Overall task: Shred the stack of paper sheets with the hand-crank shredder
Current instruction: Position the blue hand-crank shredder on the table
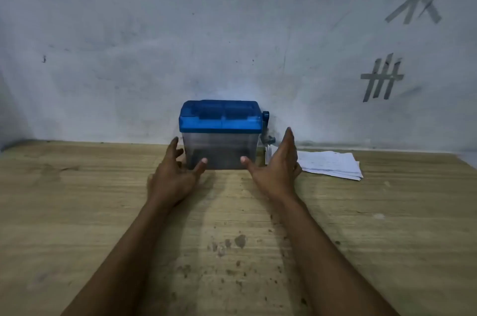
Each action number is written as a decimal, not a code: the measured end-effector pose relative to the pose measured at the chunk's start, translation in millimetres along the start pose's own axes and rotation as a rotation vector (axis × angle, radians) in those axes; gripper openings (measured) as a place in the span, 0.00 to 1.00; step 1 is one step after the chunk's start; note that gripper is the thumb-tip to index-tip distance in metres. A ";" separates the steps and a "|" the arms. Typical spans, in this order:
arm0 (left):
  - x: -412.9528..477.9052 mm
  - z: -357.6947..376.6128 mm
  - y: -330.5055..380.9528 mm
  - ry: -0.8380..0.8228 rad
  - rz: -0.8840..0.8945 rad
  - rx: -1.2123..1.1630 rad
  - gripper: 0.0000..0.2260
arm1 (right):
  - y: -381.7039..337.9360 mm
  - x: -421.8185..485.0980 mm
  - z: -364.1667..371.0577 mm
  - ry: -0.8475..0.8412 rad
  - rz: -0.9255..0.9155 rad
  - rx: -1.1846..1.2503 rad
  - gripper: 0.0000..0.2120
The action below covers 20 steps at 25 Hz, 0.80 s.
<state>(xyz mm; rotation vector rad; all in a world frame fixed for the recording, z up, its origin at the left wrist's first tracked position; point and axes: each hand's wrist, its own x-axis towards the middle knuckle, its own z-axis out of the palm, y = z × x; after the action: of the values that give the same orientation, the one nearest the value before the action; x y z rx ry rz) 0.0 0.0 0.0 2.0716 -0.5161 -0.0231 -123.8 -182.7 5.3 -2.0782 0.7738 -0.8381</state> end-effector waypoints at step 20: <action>-82.3 -30.9 2.2 -0.068 0.094 -0.064 0.34 | 0.0 -71.1 -32.6 -0.221 0.036 0.516 0.39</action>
<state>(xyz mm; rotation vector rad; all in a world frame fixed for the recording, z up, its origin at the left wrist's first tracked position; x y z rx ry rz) -68.8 54.6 2.8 1.9881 -0.6456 -0.0546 -191.4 -143.7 0.1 -1.6535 0.4171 -0.6852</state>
